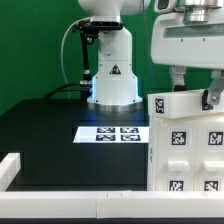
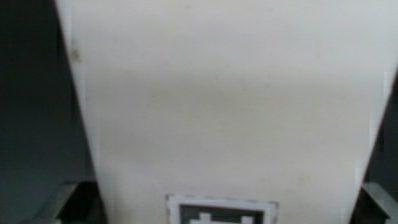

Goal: Assemble cabinet

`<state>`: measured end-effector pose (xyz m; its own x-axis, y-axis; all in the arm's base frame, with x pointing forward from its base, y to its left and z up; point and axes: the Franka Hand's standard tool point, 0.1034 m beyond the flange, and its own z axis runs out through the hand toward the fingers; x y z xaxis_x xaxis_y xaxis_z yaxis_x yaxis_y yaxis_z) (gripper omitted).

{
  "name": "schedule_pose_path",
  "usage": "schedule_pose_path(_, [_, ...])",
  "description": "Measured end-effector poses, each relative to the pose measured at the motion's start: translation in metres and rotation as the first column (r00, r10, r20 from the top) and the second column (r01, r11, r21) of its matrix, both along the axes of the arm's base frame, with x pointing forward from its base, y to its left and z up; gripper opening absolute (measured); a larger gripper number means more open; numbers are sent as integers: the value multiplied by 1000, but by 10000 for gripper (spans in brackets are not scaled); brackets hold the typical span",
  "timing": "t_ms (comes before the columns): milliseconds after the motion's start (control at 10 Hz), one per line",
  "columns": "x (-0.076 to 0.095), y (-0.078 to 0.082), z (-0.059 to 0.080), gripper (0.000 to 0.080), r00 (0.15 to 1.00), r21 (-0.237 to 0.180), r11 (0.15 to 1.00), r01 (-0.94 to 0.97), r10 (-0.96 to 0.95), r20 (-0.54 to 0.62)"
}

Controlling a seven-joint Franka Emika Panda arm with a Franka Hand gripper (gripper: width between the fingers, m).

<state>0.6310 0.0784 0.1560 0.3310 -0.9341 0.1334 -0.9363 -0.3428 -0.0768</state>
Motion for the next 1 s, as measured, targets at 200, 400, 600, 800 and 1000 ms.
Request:
schedule_pose_path(200, [0, 1, 1, 554, 995, 16, 995, 103, -103, 9])
schedule_pose_path(400, [-1, 0, 0, 554, 972, 39, 971, 234, -235, 14])
schedule_pose_path(600, [-1, 2, -1, 554, 838, 145, 829, 540, -545, -6])
schedule_pose_path(800, [-1, 5, 0, 554, 750, 180, 736, 652, -661, -14])
schedule_pose_path(1000, [-2, 5, 0, 578, 771, 176, 758, 628, -636, -14])
